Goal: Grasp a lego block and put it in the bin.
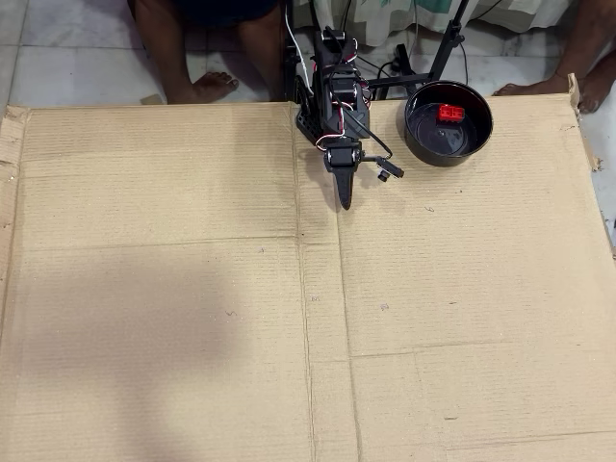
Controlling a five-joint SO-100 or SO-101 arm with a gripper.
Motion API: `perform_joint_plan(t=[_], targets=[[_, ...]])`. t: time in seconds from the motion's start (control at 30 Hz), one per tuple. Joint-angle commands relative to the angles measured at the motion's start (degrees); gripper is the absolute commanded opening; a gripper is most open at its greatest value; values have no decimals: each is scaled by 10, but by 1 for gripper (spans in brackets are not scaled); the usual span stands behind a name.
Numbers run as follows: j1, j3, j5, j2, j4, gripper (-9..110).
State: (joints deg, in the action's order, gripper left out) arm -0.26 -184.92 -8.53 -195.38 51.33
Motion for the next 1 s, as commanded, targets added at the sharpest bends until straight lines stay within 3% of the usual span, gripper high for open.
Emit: perform_joint_plan(t=[0.0, 0.97], targets=[[0, -8, 13, -5, 19, 0], [3, -8, 14, -5, 35, 0]])
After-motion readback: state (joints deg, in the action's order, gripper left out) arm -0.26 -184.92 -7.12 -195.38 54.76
